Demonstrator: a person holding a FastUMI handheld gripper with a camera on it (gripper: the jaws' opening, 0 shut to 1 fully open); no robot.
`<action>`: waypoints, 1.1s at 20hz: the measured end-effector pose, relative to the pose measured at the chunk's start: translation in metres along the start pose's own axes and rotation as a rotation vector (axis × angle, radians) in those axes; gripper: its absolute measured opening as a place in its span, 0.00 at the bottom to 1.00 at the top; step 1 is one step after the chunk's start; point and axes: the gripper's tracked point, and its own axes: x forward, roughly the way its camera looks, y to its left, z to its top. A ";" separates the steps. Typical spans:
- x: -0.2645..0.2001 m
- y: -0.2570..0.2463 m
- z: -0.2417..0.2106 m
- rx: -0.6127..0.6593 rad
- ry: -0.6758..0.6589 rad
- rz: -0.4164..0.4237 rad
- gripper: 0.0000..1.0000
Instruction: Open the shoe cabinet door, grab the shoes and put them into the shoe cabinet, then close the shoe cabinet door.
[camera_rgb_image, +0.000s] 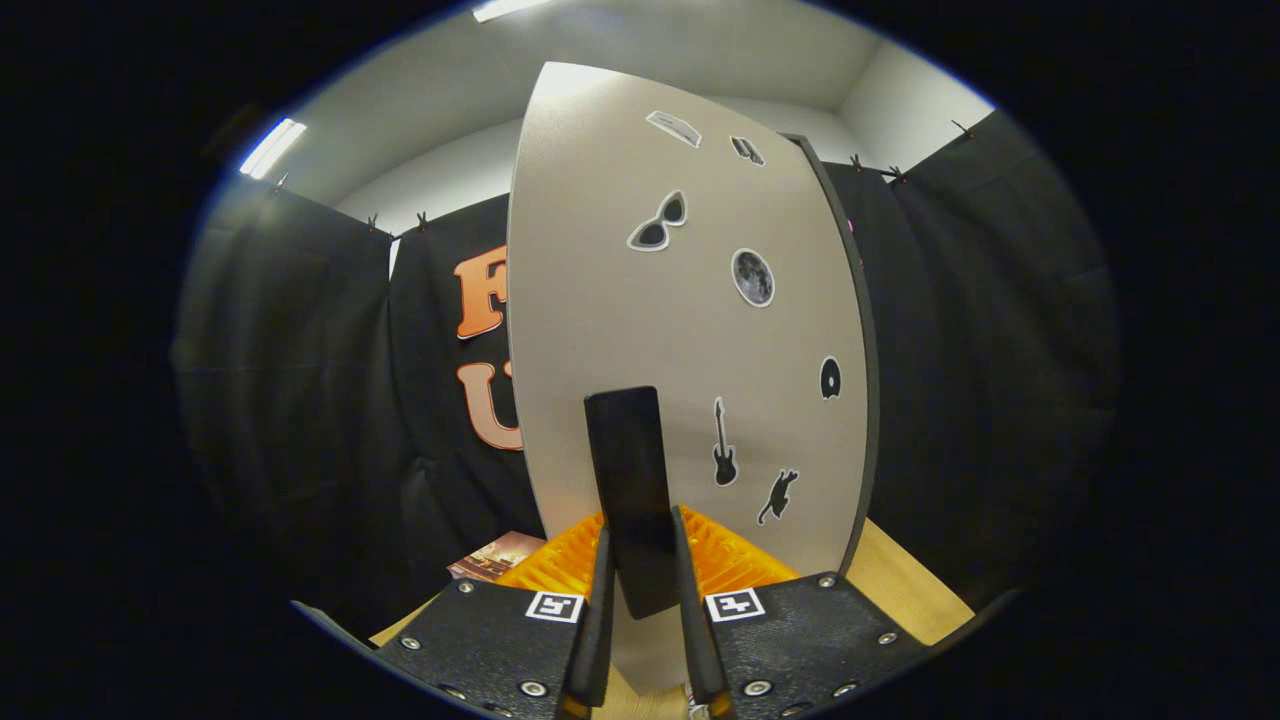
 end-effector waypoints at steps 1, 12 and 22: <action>-0.007 -0.005 0.001 0.003 -0.001 -0.002 0.30; -0.076 -0.081 0.013 -0.049 -0.004 -0.096 0.30; -0.106 -0.143 0.020 -0.049 -0.026 -0.142 0.30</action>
